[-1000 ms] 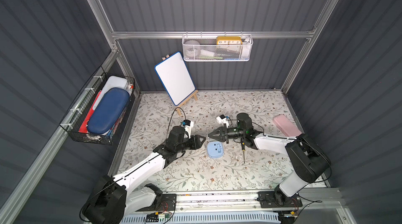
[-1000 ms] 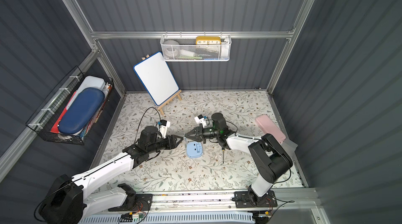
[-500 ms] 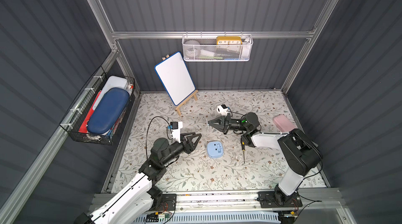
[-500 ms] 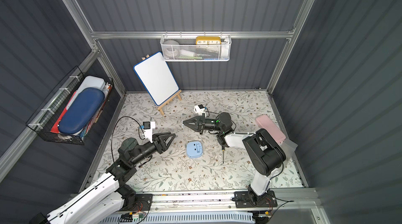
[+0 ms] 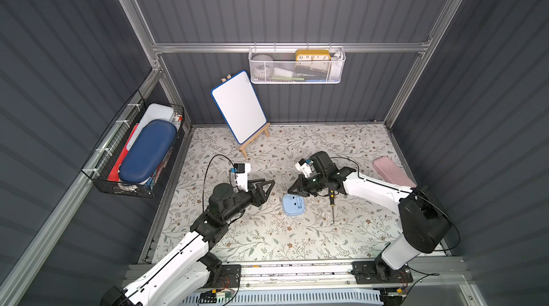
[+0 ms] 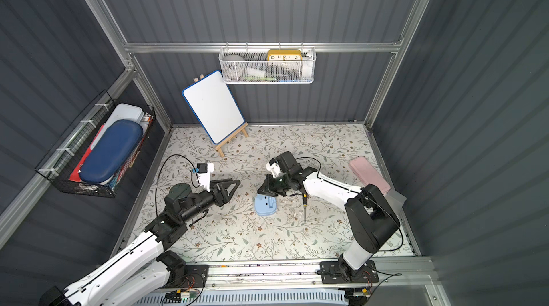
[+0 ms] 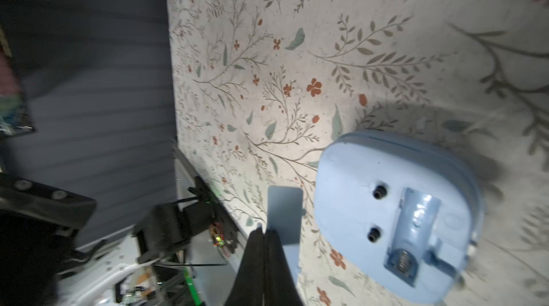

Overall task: Remove the battery from the alarm
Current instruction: Pick up the cover from the center of the board.

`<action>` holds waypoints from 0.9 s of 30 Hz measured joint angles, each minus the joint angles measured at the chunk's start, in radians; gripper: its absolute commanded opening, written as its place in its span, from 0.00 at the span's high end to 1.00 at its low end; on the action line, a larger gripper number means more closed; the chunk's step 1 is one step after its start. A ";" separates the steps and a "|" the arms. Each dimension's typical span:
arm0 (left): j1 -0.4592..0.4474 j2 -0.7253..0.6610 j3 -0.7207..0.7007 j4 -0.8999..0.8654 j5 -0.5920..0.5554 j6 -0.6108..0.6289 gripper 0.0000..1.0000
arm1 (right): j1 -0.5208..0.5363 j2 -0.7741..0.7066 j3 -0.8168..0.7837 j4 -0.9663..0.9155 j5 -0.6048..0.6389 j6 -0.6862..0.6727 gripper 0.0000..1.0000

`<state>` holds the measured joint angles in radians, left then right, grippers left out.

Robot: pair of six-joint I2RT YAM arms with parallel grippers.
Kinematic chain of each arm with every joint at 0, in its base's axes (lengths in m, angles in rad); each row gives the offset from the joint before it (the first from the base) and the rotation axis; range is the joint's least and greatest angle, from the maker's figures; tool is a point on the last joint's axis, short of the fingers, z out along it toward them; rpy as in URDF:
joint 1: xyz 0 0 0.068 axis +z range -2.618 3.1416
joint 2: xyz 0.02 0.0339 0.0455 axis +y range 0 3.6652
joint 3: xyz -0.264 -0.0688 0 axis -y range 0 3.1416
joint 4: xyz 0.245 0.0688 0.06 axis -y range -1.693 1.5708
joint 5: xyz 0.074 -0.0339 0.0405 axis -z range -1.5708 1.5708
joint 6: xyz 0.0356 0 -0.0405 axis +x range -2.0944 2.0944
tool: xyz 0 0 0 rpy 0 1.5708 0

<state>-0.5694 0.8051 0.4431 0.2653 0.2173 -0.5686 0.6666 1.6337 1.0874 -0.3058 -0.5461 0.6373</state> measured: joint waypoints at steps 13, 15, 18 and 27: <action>0.000 -0.006 0.001 -0.040 -0.011 0.030 0.41 | 0.205 0.098 0.077 -0.341 0.382 -0.270 0.98; 0.000 -0.015 0.001 -0.046 -0.013 0.031 0.41 | 0.206 0.101 0.095 -0.346 0.400 -0.287 0.98; 0.000 -0.017 0.001 -0.051 -0.016 0.030 0.41 | 0.210 0.108 0.127 -0.360 0.415 -0.305 0.98; 0.000 -0.005 0.001 -0.058 -0.016 0.038 0.41 | 0.214 0.148 0.223 -0.404 0.426 -0.384 0.96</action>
<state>-0.5694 0.8001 0.4442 0.2077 0.2012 -0.5308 0.8806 1.7813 1.3106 -0.7101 -0.1196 0.2531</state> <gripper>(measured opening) 0.587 0.069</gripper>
